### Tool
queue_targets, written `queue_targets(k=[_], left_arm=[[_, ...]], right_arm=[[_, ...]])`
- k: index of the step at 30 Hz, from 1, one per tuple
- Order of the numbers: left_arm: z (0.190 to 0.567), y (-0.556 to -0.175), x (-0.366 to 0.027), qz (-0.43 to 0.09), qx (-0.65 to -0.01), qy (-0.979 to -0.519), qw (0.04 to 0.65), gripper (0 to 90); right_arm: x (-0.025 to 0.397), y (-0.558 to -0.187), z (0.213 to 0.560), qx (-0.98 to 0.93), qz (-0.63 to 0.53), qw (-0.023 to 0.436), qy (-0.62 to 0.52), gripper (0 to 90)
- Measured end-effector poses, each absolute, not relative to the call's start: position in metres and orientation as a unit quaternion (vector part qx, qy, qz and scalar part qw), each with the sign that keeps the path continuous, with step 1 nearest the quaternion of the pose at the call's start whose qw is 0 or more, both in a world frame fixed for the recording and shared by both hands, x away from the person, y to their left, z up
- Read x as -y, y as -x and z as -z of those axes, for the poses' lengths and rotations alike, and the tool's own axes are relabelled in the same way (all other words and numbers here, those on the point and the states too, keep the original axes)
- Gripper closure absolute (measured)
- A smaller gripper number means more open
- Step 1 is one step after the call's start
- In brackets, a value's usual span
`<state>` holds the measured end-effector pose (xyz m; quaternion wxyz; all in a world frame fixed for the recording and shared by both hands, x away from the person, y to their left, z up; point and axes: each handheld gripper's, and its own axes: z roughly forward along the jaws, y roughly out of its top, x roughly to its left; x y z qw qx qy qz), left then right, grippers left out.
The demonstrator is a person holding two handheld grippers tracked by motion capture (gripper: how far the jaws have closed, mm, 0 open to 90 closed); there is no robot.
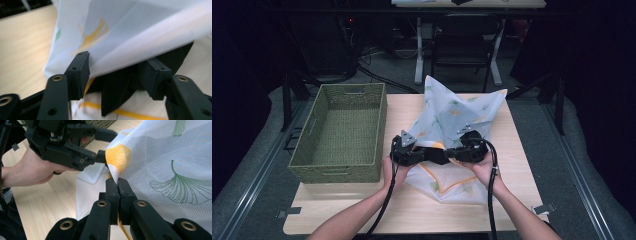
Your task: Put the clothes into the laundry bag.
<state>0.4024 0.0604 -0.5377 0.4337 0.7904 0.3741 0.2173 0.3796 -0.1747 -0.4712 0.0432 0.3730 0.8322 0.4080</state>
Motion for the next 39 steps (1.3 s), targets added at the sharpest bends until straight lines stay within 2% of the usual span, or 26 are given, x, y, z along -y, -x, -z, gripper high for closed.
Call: queue_targets(k=[7, 9, 10, 19, 34, 36, 39], left_arm=[[0.528, -0.406, -0.065, -0.222, -0.332, -0.811, 0.428, 78.8], [0.523, -0.402, -0.067, -0.230, -0.312, -0.818, 0.425, 86.7], [0.520, -0.400, -0.069, -0.232, -0.303, -0.824, 0.419, 88.0], [0.515, -0.372, -0.078, -0.218, -0.256, -0.859, 0.386, 88.9], [0.517, -0.325, -0.081, -0.202, -0.192, -0.889, 0.364, 88.6], [0.520, -0.322, -0.078, -0.210, -0.175, -0.897, 0.347, 87.6], [0.527, -0.326, -0.075, -0.188, -0.176, -0.906, 0.336, 85.2]], right_arm=[[0.174, -0.378, 0.471, -0.841, -0.395, 0.048, -0.366, 88.5], [0.172, -0.377, 0.472, -0.847, -0.383, 0.053, -0.365, 88.4], [0.172, -0.377, 0.473, -0.851, -0.377, 0.053, -0.361, 88.4], [0.173, -0.376, 0.481, -0.872, -0.334, 0.048, -0.355, 88.5], [0.177, -0.367, 0.480, -0.905, -0.280, 0.035, -0.319, 88.5], [0.177, -0.364, 0.483, -0.910, -0.267, 0.025, -0.317, 88.6], [0.178, -0.358, 0.491, -0.915, -0.256, 0.025, -0.312, 88.5]])
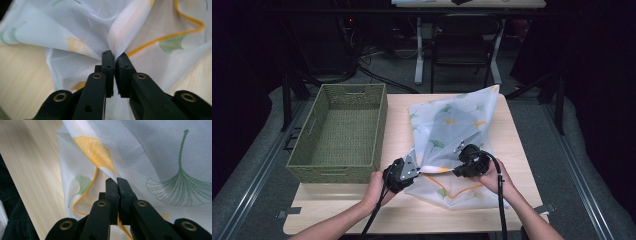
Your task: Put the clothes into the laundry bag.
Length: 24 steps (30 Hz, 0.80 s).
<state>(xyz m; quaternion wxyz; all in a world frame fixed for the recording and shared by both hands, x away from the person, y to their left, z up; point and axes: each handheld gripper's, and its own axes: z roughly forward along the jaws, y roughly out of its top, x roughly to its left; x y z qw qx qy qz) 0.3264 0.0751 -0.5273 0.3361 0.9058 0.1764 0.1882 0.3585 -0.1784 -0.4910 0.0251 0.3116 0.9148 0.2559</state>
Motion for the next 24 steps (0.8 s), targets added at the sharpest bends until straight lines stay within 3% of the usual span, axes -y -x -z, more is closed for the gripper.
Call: queue_targets(k=[11, 17, 19, 24], left_arm=[[0.551, -0.344, -0.067, -0.139, -0.187, -0.921, 0.312, 83.0], [0.566, -0.339, -0.060, -0.094, -0.181, -0.934, 0.292, 89.4], [0.567, -0.333, -0.056, -0.108, -0.165, -0.938, 0.286, 89.5], [0.558, -0.337, -0.063, -0.113, -0.180, -0.926, 0.312, 77.7]], right_arm=[[0.179, -0.360, 0.519, -0.925, -0.215, 0.017, -0.312, 87.0], [0.185, -0.368, 0.531, -0.929, -0.185, 0.032, -0.320, 86.7], [0.188, -0.371, 0.533, -0.927, -0.187, 0.025, -0.325, 87.3], [0.191, -0.373, 0.535, -0.928, -0.188, 0.013, -0.322, 87.5]])
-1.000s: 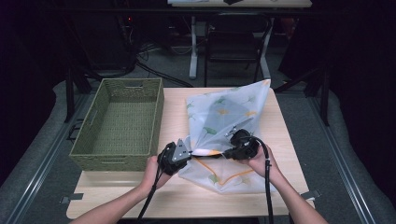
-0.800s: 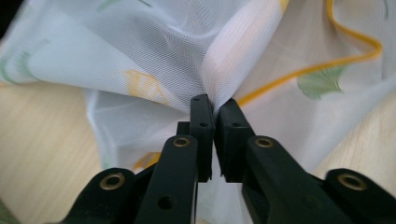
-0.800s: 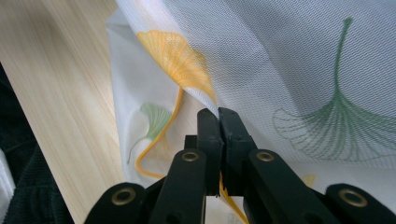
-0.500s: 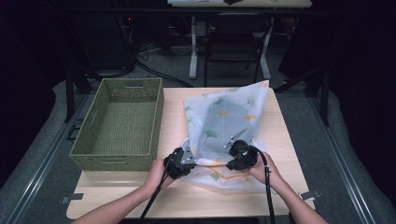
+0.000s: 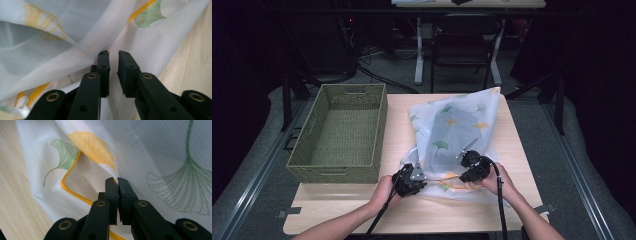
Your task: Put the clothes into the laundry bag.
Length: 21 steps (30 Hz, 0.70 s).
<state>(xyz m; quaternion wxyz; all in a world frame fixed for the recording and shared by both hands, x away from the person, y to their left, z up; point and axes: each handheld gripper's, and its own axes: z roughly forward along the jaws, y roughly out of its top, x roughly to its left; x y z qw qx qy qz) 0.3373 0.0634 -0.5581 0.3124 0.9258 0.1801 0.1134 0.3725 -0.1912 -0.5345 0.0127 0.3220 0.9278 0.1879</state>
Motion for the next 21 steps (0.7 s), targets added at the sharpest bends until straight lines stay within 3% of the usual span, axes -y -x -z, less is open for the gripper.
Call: queue_targets(k=[9, 13, 17, 19, 21], left_arm=[[0.550, -0.338, -0.078, -0.090, -0.206, -0.913, 0.341, 60.5], [0.549, -0.338, -0.079, -0.093, -0.219, -0.911, 0.337, 48.0], [0.546, -0.339, -0.081, -0.093, -0.230, -0.907, 0.341, 37.0], [0.543, -0.341, -0.082, -0.091, -0.232, -0.906, 0.342, 28.9], [0.539, -0.341, -0.083, -0.087, -0.234, -0.904, 0.346, 26.8]], right_arm=[[0.191, -0.371, 0.537, -0.930, -0.176, 0.014, -0.321, 87.2], [0.191, -0.372, 0.542, -0.934, -0.160, 0.011, -0.319, 83.9], [0.191, -0.372, 0.541, -0.939, -0.158, -0.003, -0.306, 71.0], [0.192, -0.372, 0.536, -0.936, -0.173, -0.016, -0.305, 58.9], [0.195, -0.372, 0.530, -0.935, -0.190, -0.026, -0.299, 49.1]])
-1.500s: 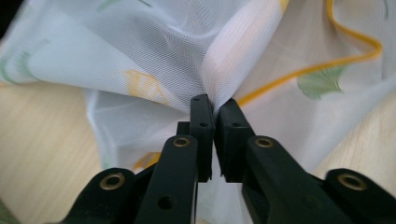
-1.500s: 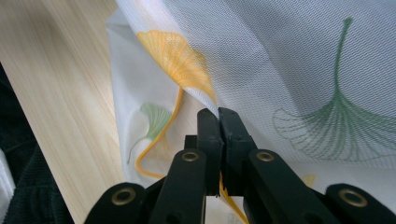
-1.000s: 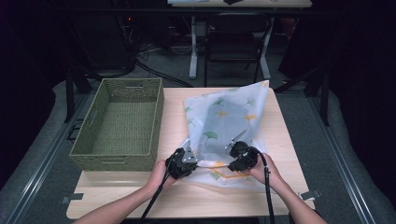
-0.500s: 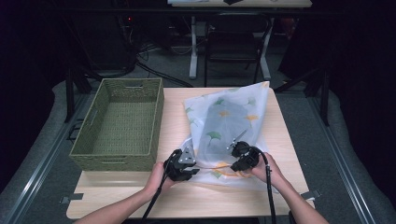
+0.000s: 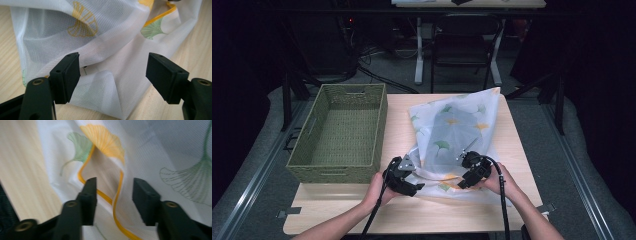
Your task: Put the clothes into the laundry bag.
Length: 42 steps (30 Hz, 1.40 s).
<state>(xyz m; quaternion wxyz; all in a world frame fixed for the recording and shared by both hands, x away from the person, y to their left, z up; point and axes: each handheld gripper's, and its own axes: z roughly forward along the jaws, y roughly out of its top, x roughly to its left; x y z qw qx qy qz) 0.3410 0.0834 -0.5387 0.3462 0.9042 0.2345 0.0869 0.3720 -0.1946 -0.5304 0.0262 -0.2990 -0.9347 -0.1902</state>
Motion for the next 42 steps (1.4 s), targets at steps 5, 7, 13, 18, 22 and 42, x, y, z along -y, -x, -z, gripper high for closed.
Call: queue_targets(k=[5, 7, 13, 18, 22, 42], left_arm=[[0.524, -0.343, -0.089, -0.090, -0.246, -0.897, 0.355, 18.6], [0.516, -0.344, -0.092, -0.089, -0.253, -0.893, 0.362, 16.0], [0.496, -0.338, -0.106, -0.091, -0.259, -0.887, 0.370, 13.8], [0.483, -0.334, -0.121, -0.102, -0.266, -0.883, 0.373, 12.6], [0.474, -0.328, -0.136, -0.111, -0.277, -0.877, 0.377, 12.1], [0.482, -0.269, -0.236, -0.166, -0.379, -0.828, 0.378, 10.1]], right_arm=[[0.199, -0.372, 0.513, 0.925, 0.233, 0.037, 0.299, 26.6], [0.200, -0.371, 0.507, 0.920, 0.250, 0.035, 0.300, 19.9], [0.201, -0.366, 0.487, 0.903, 0.277, 0.003, 0.329, 7.1], [0.209, -0.354, 0.481, 0.893, 0.291, -0.023, 0.343, 3.5], [0.221, -0.341, 0.478, 0.884, 0.304, -0.040, 0.352, 1.2], [0.288, -0.277, 0.488, 0.813, 0.333, -0.138, 0.458, 0.0]])
